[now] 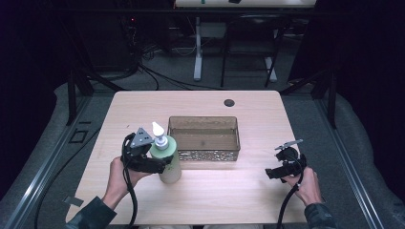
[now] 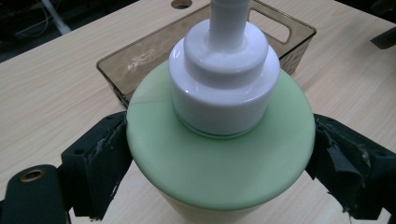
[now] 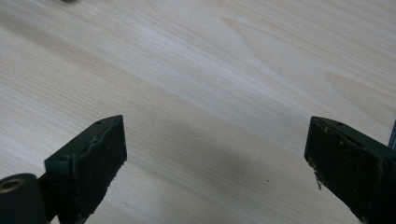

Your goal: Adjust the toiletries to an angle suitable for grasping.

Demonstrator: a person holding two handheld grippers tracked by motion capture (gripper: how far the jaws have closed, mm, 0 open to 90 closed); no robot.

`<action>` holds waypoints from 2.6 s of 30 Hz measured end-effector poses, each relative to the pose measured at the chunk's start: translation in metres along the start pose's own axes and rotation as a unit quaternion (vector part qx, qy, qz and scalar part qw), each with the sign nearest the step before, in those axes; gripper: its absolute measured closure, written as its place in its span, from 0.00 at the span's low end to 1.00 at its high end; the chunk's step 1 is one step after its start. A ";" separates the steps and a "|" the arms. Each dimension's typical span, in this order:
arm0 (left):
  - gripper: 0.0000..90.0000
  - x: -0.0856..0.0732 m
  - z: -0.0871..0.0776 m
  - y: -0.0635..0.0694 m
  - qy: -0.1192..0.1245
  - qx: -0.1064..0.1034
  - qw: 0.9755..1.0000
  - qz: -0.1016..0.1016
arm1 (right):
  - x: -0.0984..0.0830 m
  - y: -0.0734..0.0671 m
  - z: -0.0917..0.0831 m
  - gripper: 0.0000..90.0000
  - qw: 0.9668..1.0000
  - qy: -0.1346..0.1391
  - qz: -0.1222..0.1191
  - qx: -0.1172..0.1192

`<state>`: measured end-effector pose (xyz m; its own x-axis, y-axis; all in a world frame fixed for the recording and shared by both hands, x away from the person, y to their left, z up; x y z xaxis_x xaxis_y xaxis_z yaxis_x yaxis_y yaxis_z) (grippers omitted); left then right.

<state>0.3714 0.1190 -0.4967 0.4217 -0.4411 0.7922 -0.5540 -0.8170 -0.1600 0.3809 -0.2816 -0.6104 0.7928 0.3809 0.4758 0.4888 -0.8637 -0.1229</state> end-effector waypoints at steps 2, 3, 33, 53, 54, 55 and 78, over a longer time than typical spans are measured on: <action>0.13 0.000 0.001 -0.001 0.002 -0.009 1.000 0.005 | 0.000 0.001 0.000 0.06 1.000 0.002 0.002 0.000; 0.13 0.000 0.001 -0.002 0.008 -0.019 1.000 0.011 | 0.000 0.001 0.000 0.06 1.000 0.002 0.003 0.002; 0.13 0.010 0.014 0.001 0.036 -0.164 0.980 0.108 | -0.001 -0.002 0.002 0.06 1.000 -0.008 -0.007 0.007; 0.01 0.013 0.009 0.019 -0.002 0.021 0.999 -0.025 | -0.002 0.000 0.000 0.06 1.000 -0.009 -0.007 0.001; 0.04 0.013 0.011 0.018 -0.002 0.025 0.999 -0.028 | -0.002 0.000 0.000 0.06 1.000 -0.009 -0.007 0.000; 0.11 0.013 0.012 0.017 -0.001 0.028 0.999 -0.035 | -0.003 0.000 -0.001 0.06 1.000 -0.009 -0.007 -0.001; 0.14 0.017 0.017 0.017 0.011 -0.117 0.991 0.070 | -0.004 -0.003 0.001 0.06 1.000 -0.018 -0.008 0.004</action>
<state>0.3810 0.0911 -0.4962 0.3139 -0.5337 0.7853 -0.7588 -0.6381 -0.1304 0.3770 -0.2806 -0.6124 0.7972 0.4067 0.4463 0.5046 -0.8546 -0.1225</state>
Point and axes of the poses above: each handheld gripper's, and its own axes: z roughly forward along the jaws, x roughly out of its top, y roughly to its right, the point moved 9 cm from there along z, roughly forward along the jaws, and after that the axes turned 12 degrees about x, right-handed, at the moved point
